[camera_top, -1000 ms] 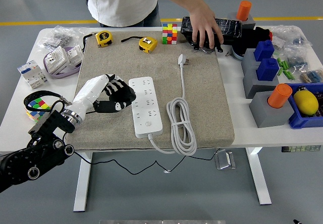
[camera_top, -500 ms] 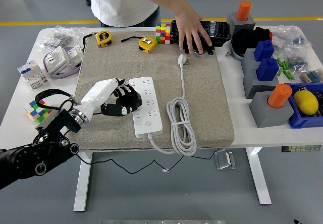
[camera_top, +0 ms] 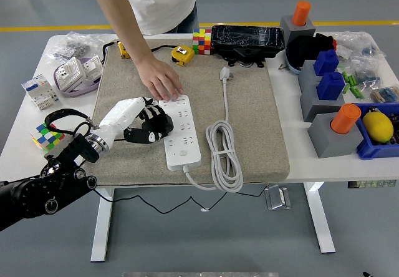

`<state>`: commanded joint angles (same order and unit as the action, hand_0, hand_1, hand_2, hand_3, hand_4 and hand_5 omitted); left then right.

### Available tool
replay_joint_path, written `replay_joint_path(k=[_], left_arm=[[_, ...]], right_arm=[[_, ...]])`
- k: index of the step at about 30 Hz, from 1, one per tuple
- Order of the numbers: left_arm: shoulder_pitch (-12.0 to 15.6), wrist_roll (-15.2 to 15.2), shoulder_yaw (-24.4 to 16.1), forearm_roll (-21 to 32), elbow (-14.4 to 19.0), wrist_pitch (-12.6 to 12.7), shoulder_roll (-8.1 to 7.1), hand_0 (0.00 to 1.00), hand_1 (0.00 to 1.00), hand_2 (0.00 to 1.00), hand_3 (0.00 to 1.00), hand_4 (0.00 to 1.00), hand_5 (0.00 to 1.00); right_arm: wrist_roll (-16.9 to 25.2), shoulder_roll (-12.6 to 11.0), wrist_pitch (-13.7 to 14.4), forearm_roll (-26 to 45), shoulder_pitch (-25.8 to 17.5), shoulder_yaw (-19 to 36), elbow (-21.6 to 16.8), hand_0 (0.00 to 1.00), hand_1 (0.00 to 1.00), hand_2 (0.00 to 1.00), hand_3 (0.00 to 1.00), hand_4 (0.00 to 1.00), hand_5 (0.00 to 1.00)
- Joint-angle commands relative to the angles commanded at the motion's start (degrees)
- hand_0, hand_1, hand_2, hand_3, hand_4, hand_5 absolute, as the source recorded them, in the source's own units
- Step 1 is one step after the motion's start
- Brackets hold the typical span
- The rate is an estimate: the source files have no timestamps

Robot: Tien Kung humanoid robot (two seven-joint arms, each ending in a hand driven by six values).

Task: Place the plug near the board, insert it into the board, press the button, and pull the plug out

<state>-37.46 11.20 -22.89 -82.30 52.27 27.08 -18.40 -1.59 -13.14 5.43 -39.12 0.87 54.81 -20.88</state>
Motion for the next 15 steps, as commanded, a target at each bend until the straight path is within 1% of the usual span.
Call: replay_joint_path(k=[1, 6, 7, 15], left_arm=[[0.0, -0.1, 0.1, 0.0, -0.1, 0.0, 0.01, 0.421, 0.444, 0.486, 0.546, 0.743, 0.035], [-0.1, -0.1, 0.1, 0.1, -0.3, -0.1, -0.11, 0.421, 0.444, 0.486, 0.546, 0.743, 0.035], [-0.1, -0.1, 0.2, -0.1, -0.3, -0.1, -0.15, 0.435, 0.464, 0.487, 0.544, 0.742, 0.036], [-0.3, 0.0, 0.6, -0.5, -0.3, -0.7, -0.54, 0.435, 0.465, 0.488, 0.544, 0.745, 0.038]], right_arm=[[0.0, 0.0, 0.0, 0.0, 0.0, 0.0, 0.0, 0.605, 0.65, 0.671, 0.563, 0.951, 0.512], [0.0, 0.0, 0.0, -0.1, 0.1, 0.0, -0.1, 0.605, 0.65, 0.671, 0.563, 0.951, 0.512], [0.0, 0.0, 0.0, -0.1, 0.1, 0.1, -0.1, 0.605, 0.65, 0.671, 0.563, 0.951, 0.513], [0.0, 0.0, 0.0, -0.1, 0.1, 0.3, -0.1, 0.605, 0.65, 0.671, 0.563, 0.952, 0.514]])
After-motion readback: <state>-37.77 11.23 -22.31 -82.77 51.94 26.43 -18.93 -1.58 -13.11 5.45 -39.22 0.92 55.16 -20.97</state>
